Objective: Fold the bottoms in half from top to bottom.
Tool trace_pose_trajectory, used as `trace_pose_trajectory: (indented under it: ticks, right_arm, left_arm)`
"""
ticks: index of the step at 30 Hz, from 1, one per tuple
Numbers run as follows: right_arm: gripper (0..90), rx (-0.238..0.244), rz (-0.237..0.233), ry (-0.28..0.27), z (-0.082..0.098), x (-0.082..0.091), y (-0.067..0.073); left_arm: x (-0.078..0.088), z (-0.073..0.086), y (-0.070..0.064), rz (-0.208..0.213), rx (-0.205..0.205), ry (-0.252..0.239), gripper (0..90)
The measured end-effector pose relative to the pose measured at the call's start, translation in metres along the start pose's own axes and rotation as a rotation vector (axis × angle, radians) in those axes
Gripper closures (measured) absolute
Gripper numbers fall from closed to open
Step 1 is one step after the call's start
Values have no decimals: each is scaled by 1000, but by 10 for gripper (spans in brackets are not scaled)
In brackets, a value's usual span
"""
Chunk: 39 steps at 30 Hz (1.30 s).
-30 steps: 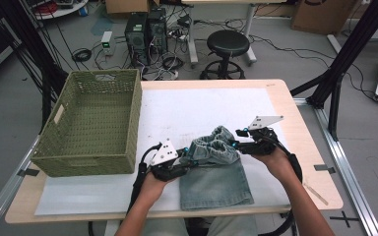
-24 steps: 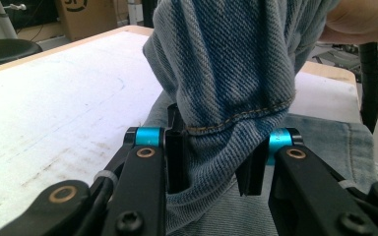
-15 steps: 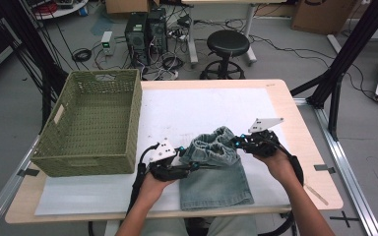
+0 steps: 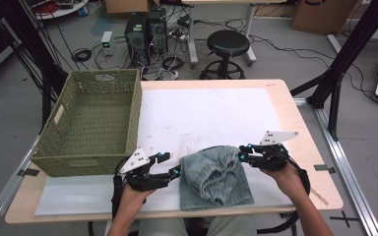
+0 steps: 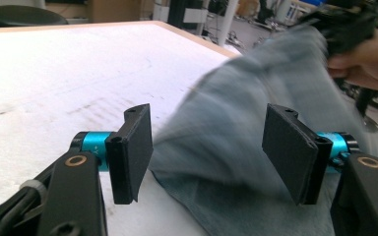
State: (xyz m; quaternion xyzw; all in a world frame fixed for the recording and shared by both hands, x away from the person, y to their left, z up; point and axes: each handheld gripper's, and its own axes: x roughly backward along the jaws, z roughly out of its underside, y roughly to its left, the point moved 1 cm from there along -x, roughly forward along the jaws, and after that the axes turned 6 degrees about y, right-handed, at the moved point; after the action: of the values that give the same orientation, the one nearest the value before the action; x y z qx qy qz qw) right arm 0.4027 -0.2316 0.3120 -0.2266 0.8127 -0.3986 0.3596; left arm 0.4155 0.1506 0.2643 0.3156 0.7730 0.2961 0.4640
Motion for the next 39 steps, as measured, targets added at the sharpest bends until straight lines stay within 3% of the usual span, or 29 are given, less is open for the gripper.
trace_pose_trajectory:
  ticks: [3, 5, 8, 11, 15, 20, 25, 27, 31, 35, 37, 38, 39]
  right_arm:
    - [676, -27, -26, -66, -1, 15, -1]
    - [677, -49, 21, -102, -6, 23, -4]
    - [677, -57, 92, -22, -12, 10, -4]
    - [663, -16, 99, 77, -15, -14, 4]
    - [643, 23, 10, 146, -15, -31, 20]
    - [643, 52, -48, 229, -10, -38, 34]
    - [645, 33, -156, 216, -8, -37, 43]
    - [647, 56, -171, 223, -8, -36, 48]
    - [652, 102, -156, 271, -2, -44, 55]
    - [616, 124, -138, 248, 0, -35, 56]
    - [431, 97, -125, 165, -3, -25, 51]
    - [396, 73, -123, 112, -4, -20, 47]
    - [381, 62, -84, 79, -4, -16, 43]
  left_arm:
    - [-7, -4, 1, -7, -8, 5, 358]
    - [-14, -9, 0, -4, -13, -3, 358]
    - [-24, -14, -1, -10, -28, -6, 355]
    - [-31, -19, 0, -20, -30, -6, 350]
    - [-36, -24, 2, -31, -23, -4, 331]
    - [-41, -23, 3, -58, -2, 12, 269]
    - [-44, -22, 1, -49, -11, 21, 269]
    - [-45, -22, 0, -44, -15, 22, 269]
    - [-54, -19, -5, -4, -24, 59, 284]
    - [-63, -11, -12, 38, -39, 110, 322]
    - [-66, -6, -15, 47, -56, 141, 353]
    - [-68, -3, -16, 46, -61, 156, 364]
    - [-69, 0, -16, 43, -68, 164, 371]
